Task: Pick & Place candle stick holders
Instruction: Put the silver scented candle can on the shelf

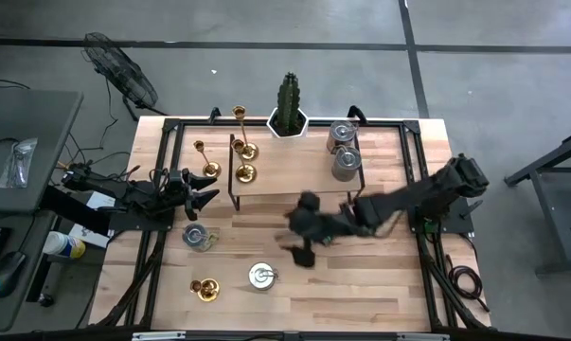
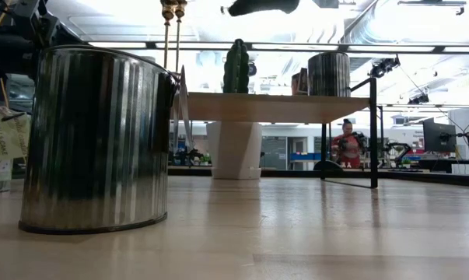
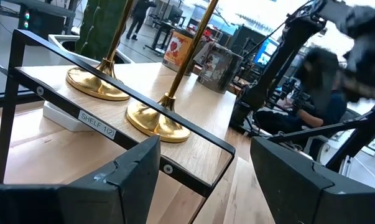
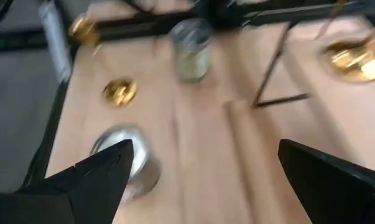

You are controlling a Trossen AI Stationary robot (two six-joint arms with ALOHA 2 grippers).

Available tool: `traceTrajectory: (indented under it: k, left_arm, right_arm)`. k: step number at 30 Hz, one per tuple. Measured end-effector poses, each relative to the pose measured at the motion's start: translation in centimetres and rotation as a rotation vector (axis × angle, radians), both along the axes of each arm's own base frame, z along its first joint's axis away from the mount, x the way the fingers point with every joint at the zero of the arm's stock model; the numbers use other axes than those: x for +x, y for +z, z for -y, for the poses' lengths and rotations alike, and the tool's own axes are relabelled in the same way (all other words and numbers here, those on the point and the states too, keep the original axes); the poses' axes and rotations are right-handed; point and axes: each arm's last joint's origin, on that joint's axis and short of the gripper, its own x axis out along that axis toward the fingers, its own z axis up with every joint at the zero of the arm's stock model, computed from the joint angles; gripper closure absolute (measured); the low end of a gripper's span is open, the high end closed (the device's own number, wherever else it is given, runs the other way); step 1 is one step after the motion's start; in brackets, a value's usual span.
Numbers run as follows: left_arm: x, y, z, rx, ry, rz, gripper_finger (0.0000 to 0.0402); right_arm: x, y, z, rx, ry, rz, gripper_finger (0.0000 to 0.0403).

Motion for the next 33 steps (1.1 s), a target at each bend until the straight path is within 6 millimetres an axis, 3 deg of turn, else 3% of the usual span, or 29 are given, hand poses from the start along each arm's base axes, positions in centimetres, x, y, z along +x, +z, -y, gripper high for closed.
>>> traceTrajectory:
  k: [9,15,21,25,33]
  left_arm:
    - [0.0,0.0,0.0,0.000,0.000,0.000,0.0156]
    - [0.0,0.0,0.0,0.000,0.000,0.001,0.0156]
    - [0.0,0.0,0.0,0.000,0.000,0.000,0.0156]
    - [0.0,0.0,0.0,0.000,0.000,0.000,0.0156]
    - [0.0,0.0,0.0,0.000,0.000,0.000,0.0156]
  right_arm:
    - [-3.4,-4.6,-6.2,-0.041,0.141,0.052,0.0009]
    - [-4.3,-5.4,-7.7,-0.002,0.176,0.004,0.0009]
    - [-2.8,-3.8,-7.9,-0.016,0.202,-0.055,0.0009]
    - [-0.8,-3.0,-7.5,-0.057,0.217,-0.113,0.0009]
    - [4.4,-4.1,-7.6,-0.080,0.307,-0.183,0.0009]
